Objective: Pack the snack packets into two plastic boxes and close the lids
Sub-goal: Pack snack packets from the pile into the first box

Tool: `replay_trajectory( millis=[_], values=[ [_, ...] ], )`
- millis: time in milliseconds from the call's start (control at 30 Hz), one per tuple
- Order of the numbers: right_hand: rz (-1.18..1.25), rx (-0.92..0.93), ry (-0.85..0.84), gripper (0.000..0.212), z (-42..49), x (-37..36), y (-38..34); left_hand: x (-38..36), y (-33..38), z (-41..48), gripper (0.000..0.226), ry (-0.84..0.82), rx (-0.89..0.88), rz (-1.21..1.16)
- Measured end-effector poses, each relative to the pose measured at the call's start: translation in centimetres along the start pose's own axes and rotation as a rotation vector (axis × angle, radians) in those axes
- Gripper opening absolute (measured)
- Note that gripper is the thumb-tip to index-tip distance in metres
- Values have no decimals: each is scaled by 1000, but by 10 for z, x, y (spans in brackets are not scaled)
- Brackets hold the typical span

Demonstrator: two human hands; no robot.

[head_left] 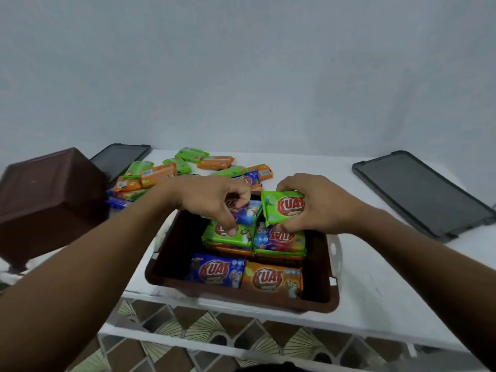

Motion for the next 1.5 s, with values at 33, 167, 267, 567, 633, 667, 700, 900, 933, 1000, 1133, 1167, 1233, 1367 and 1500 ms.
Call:
replay_trajectory(
  millis=[33,167,267,567,633,667,700,900,933,1000,1133,1167,1233,1367,1500],
  values=[
    [-21,-12,-9,68,0,-6,-4,-2,-5,-2,47,15,-5,46],
    [-160,-46,-31,70,1,-31,-18,-15,-23,-3,44,83,-9,167],
    [-232,-81,-47,69,1,-47,-23,-28,-30,-1,42,148,-29,244],
    [-469,-121,-62,67,-3,-58,-27,-55,-30,1,52,361,-39,727],
    [-495,-117,-58,68,-1,-58,-28,-55,-29,1,60,372,-60,787],
    [-499,-120,-56,69,-1,-58,-27,-56,-28,1,64,378,-76,798],
    [-498,-125,-56,70,-1,-57,-27,-57,-27,2,66,384,-94,797],
    [-497,-137,-72,76,0,-59,-26,-58,-26,0,66,387,-118,755],
    [-488,-144,-69,77,0,-59,-25,-58,-26,-1,65,388,-118,733],
    [-459,-163,-68,78,-1,-60,-24,-56,-23,-3,59,420,-133,682],
    [-460,-167,-81,62,-2,-59,-24,-53,-23,-4,50,444,-115,695],
    [-462,-167,-89,59,-2,-59,-24,-53,-25,-3,47,434,-99,698],
    [-456,-171,-99,53,-3,-59,-24,-50,-29,-3,37,404,-61,664],
    [-466,-157,-105,47,-3,-57,-25,-47,-34,-2,26,376,-48,565],
    [-516,-113,-105,48,-2,-56,-26,-44,-35,1,30,370,-39,551]
  ],
)
Point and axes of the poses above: each hand's wrist, its own z-axis towards the middle knuckle, its own x-axis out of the back of the hand, y = z × x, the point moved 4 cm from there along z, towards the middle knuckle, and after that the axes turned 4 degrees about x, right-handed, at the moved point
